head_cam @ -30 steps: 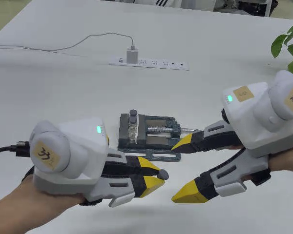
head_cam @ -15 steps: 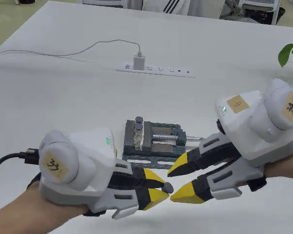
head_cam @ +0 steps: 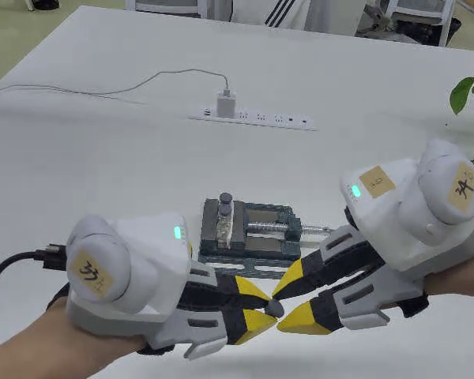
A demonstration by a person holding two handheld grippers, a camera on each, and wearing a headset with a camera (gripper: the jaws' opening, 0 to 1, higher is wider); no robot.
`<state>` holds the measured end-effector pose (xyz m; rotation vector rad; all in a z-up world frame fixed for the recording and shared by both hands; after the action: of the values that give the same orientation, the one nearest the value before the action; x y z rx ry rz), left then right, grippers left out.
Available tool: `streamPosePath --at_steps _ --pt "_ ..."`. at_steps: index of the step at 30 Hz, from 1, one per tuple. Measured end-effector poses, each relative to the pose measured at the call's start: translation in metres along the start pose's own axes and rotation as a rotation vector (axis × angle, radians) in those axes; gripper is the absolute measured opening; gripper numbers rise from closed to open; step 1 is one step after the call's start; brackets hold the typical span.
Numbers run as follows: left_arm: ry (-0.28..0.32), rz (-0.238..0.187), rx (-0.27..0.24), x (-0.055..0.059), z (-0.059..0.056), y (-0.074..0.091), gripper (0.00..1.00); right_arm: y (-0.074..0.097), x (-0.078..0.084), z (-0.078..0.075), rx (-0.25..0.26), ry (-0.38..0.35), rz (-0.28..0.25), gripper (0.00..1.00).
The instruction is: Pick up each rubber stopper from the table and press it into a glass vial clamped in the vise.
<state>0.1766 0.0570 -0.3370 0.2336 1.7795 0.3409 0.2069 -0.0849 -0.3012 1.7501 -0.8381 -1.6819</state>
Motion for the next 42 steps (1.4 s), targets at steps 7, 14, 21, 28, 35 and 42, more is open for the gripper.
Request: streamPosePath --at_steps 7,14,21,28,35,42 --pt "0.004 0.004 0.002 -0.001 0.001 -0.001 0.04 0.001 -0.003 -0.001 -0.001 0.029 0.021 0.10" --pt "0.007 0.015 0.003 -0.002 0.002 -0.002 0.04 0.000 -0.006 -0.002 0.006 0.077 0.057 0.08" --pt "0.024 0.017 -0.005 -0.003 0.003 -0.002 0.04 -0.002 -0.009 -0.003 0.011 0.086 0.078 0.08" --pt "0.034 0.015 -0.009 -0.002 0.003 -0.001 0.04 -0.002 -0.011 -0.001 0.017 0.103 0.094 0.08" --pt "-0.035 0.039 -0.006 -0.001 0.000 -0.002 0.04 -0.003 -0.012 -0.002 0.007 0.072 0.110 0.07" --pt "-0.075 0.052 -0.010 -0.003 0.001 -0.001 0.05 -0.003 -0.013 -0.004 -0.001 0.051 0.115 0.07"
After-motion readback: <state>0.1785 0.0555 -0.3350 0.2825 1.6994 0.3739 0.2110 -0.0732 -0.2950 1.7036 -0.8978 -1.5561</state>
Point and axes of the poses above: the centre of the closed fingertips' face, and the gripper's own axes: y roughly backward along the fingers, z roughly to its left, x roughly out of its underside, the point moved 10 cm from there along y, roughly backward along the fingers, and after that the axes turned 13 degrees about x, right-handed, at the moved point
